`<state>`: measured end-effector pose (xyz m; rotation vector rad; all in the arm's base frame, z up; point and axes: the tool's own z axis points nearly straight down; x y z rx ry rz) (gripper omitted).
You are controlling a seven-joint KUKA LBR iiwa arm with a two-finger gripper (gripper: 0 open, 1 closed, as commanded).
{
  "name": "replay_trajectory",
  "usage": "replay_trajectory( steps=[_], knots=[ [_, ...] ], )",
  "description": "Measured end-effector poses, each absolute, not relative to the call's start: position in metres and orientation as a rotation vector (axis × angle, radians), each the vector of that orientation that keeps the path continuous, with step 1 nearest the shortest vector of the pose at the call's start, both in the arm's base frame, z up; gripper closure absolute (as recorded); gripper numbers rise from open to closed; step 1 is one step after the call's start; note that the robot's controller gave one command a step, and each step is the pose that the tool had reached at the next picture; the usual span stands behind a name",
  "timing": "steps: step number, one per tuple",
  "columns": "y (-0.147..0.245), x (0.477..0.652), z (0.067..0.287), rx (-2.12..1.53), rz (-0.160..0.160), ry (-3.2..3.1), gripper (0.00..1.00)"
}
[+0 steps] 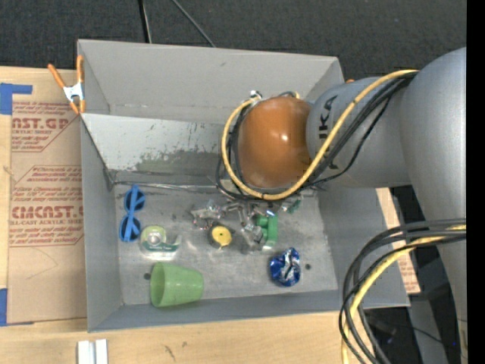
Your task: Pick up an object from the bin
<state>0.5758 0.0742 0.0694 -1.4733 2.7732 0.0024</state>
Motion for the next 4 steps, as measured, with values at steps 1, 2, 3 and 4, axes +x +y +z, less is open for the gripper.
replay_trajectory(
  steps=[1,2,3,4],
  knots=[
    [0.074,0.577,0.071,-1.471,0.002,2.772,1.0],
    [0.079,0.541,0.189,-1.59,-0.003,2.7,1.0],
    [0.121,0.55,0.068,-1.567,0.004,2.721,1.0],
    [0.083,0.565,0.251,-1.484,-0.005,2.759,1.0]
  ],
)
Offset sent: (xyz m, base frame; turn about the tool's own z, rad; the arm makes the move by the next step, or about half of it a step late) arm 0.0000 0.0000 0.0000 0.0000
